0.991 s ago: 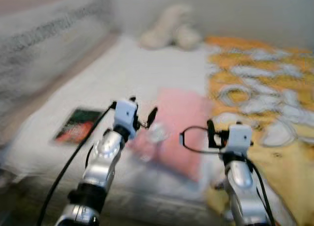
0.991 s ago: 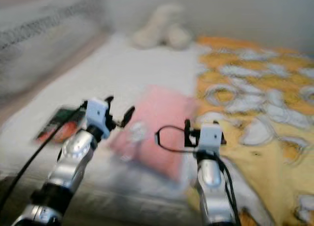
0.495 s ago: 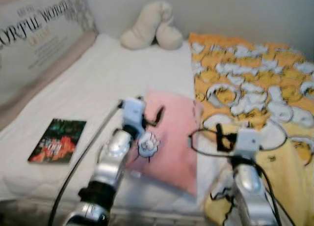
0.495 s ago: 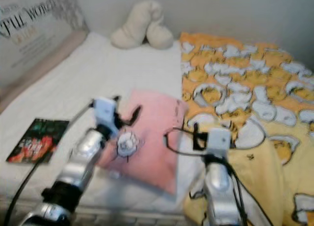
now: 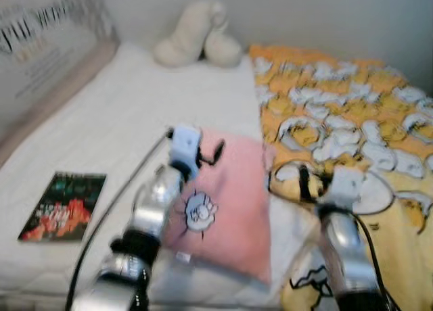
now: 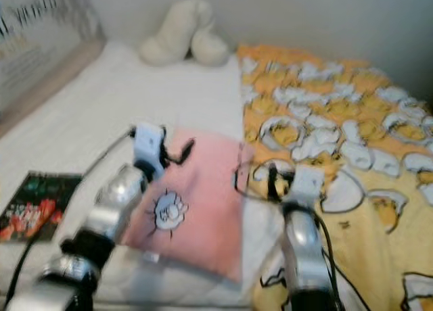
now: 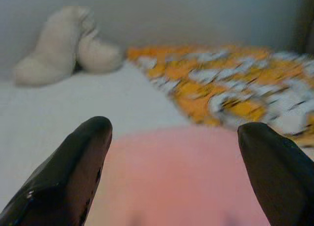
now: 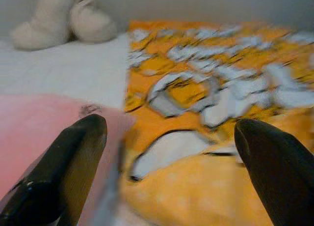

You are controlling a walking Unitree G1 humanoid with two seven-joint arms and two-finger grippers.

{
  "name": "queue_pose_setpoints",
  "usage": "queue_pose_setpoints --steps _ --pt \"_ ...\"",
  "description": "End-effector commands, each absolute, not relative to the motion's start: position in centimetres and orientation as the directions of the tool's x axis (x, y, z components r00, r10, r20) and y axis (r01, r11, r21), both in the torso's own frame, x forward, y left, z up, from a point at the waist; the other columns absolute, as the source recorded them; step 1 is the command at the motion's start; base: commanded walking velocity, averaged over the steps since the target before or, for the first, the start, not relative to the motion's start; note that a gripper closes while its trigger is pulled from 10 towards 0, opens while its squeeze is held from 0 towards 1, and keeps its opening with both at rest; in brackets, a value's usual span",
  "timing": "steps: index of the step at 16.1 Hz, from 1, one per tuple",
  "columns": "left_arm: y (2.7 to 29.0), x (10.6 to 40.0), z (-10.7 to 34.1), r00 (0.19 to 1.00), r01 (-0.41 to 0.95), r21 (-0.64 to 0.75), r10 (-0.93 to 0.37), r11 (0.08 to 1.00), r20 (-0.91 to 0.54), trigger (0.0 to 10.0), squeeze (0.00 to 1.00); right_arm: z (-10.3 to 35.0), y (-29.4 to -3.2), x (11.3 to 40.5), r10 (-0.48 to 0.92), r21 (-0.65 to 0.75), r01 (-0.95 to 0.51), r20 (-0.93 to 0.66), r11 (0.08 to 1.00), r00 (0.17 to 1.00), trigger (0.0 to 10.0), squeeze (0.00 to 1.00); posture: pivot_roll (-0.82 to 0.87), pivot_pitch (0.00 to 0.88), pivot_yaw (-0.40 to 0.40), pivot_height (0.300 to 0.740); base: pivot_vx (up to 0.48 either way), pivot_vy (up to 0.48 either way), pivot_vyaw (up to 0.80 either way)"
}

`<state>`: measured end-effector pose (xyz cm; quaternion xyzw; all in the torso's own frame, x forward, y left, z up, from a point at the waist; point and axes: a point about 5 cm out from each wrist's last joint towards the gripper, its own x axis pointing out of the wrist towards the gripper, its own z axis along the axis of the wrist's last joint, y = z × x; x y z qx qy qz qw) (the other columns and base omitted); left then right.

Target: Clean up the room

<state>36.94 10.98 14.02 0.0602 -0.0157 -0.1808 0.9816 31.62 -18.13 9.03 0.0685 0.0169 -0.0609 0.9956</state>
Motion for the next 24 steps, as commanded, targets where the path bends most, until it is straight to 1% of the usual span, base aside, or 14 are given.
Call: queue_pose_setpoints --steps 1,2,5,6,7,9,13,14,17,18,19,20,22,24 --pt "11.2 37.6 14.1 0.941 0.337 0.120 -0.336 0.934 -0.028 10.0 0.00 8.1 -19.1 31.4 -0.107 0.215 0.127 -0.101 0.968 0.989 10.0 0.00 0.11 0.077 -0.023 0.740 0.000 0.000 0.00" --pt "11.6 37.8 14.2 0.942 0.335 0.106 -0.333 0.936 -0.033 10.0 0.00 8.0 -19.0 31.6 -0.081 0.251 0.106 -0.108 0.962 0.991 10.0 0.00 0.11 0.084 -0.020 0.740 0.000 0.000 0.00" --pt "14.5 38.2 13.9 0.950 0.308 0.042 -0.305 0.951 -0.069 10.0 0.00 8.2 -19.1 31.6 -0.039 0.414 0.074 -0.093 0.907 0.995 10.0 0.00 0.10 0.146 -0.026 0.740 0.000 0.000 0.00" --pt "15.6 38.1 14.1 0.939 0.340 -0.009 -0.340 0.940 -0.061 10.0 0.00 7.8 -19.0 31.0 -0.031 0.431 0.071 -0.098 0.899 0.995 10.0 0.00 0.11 0.181 -0.032 0.740 0.000 0.000 0.00" --pt "15.8 38.1 14.1 0.938 0.342 -0.006 -0.342 0.940 -0.063 10.0 0.00 7.5 -18.7 30.9 -0.016 0.430 0.059 -0.103 0.901 0.995 10.0 0.00 0.11 0.187 -0.033 0.740 0.000 0.000 0.00" --pt "16.8 38.5 14.5 0.947 0.316 0.009 -0.315 0.949 -0.059 10.0 0.00 6.8 -18.0 30.7 0.026 0.414 0.026 -0.119 0.910 0.993 10.0 0.00 0.10 0.237 -0.045 0.740 0.000 0.000 0.00" --pt "16.2 39.2 16.2 0.931 0.364 -0.042 -0.364 0.931 0.001 10.0 0.00 8.0 -17.6 32.1 0.031 0.393 0.001 -0.076 0.920 0.997 10.0 0.00 0.10 0.281 -0.050 0.740 0.000 0.000 0.00" --pt "15.8 39.6 16.8 0.920 0.390 -0.129 -0.390 0.912 0.025 10.0 0.00 9.1 -17.2 33.1 0.026 0.395 -0.011 -0.034 0.919 0.999 10.0 0.00 0.09 0.294 -0.047 0.740 0.000 0.000 0.00" --pt "15.1 39.6 16.5 0.908 0.415 -0.127 -0.420 0.901 -0.011 10.0 0.00 10.0 -15.5 34.5 0.082 0.403 -0.069 -0.015 0.913 0.996 10.0 0.00 0.10 0.312 -0.041 0.740 0.000 0.000 0.00" --pt "14.4 39.5 16.0 0.884 0.454 -0.154 -0.466 0.877 -0.046 10.0 0.00 10.6 -14.4 35.2 0.109 0.437 -0.097 -0.002 0.894 0.994 10.0 0.00 0.10 0.320 -0.036 0.740 0.000 0.000 0.00" --pt "14.1 39.3 15.6 0.865 0.481 -0.161 -0.496 0.862 -0.070 10.0 0.00 10.7 -14.1 35.3 0.113 0.448 -0.100 -0.004 0.889 0.994 10.0 0.00 0.10 0.323 -0.037 0.740 0.000 0.000 0.00" --pt "13.1 38.7 14.5 0.789 0.572 -0.184 -0.598 0.799 -0.144 10.0 0.00 10.5 -13.6 35.3 0.107 0.519 -0.082 -0.019 0.851 0.994 10.0 0.00 0.10 0.330 -0.041 0.740 0.000 0.000 0.00" --pt "12.8 38.4 14.2 0.745 0.618 -0.189 -0.645 0.763 -0.167 10.0 0.00 10.4 -13.3 35.1 0.109 0.538 -0.082 -0.018 0.839 0.994 10.0 0.00 0.10 0.332 -0.038 0.740 0.000 0.000 0.00" --pt "12.4 38.3 14.2 0.708 0.646 -0.242 -0.686 0.724 -0.165 10.0 0.00 9.5 -12.3 34.7 0.120 0.554 -0.078 -0.039 0.829 0.992 10.0 0.00 0.10 0.338 -0.035 0.740 0.000 0.000 0.00"
